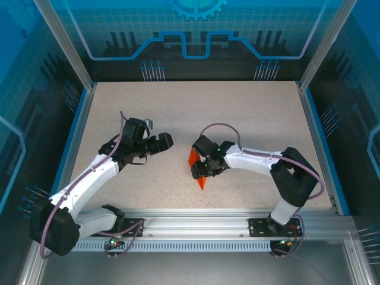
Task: Fold a paper plane with a square sheet of paper (fold left side to right side)
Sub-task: Pick up the paper plane at the center of the table, then place the paper plane at the center of the table.
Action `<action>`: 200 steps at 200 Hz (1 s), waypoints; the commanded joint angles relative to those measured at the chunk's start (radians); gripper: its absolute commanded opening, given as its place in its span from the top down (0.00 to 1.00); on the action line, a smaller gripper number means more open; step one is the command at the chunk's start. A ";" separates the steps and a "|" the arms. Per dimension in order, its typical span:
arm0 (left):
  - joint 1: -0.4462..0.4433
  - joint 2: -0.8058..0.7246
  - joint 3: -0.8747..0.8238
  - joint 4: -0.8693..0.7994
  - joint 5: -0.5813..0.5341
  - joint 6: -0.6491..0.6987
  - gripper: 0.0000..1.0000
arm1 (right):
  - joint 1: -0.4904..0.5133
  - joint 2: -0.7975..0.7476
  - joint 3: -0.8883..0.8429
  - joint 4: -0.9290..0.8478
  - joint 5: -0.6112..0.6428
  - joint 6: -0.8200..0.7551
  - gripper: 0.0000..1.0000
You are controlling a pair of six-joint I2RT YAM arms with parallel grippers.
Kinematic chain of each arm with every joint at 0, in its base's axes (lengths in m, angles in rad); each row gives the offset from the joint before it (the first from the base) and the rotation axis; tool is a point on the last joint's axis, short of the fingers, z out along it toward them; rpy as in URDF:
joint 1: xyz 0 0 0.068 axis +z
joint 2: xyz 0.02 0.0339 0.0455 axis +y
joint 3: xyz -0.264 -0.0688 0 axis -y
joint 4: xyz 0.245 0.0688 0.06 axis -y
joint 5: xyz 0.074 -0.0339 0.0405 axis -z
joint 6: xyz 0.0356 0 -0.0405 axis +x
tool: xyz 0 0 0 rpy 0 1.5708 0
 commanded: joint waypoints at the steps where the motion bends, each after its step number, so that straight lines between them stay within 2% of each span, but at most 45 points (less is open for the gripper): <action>1: 0.014 -0.020 -0.002 -0.020 -0.020 0.021 0.10 | 0.018 0.028 0.042 -0.026 0.014 -0.004 0.50; 52: 0.019 -0.015 0.000 -0.026 -0.023 0.026 0.10 | 0.015 0.084 0.080 -0.045 0.034 -0.014 0.75; 80: 0.023 -0.016 0.013 -0.040 -0.023 0.044 0.08 | 0.000 0.076 0.120 -0.067 0.042 -0.016 0.94; 127: 0.025 -0.015 0.044 -0.058 -0.019 0.080 0.05 | -0.117 0.109 0.329 -0.226 0.056 -0.047 0.95; 169: 0.028 -0.013 0.040 -0.070 -0.015 0.095 0.04 | -0.261 0.293 0.609 -0.355 0.069 -0.108 0.95; 200: 0.029 -0.014 0.028 -0.079 -0.013 0.096 0.03 | -0.315 0.439 0.798 -0.440 0.110 -0.140 0.94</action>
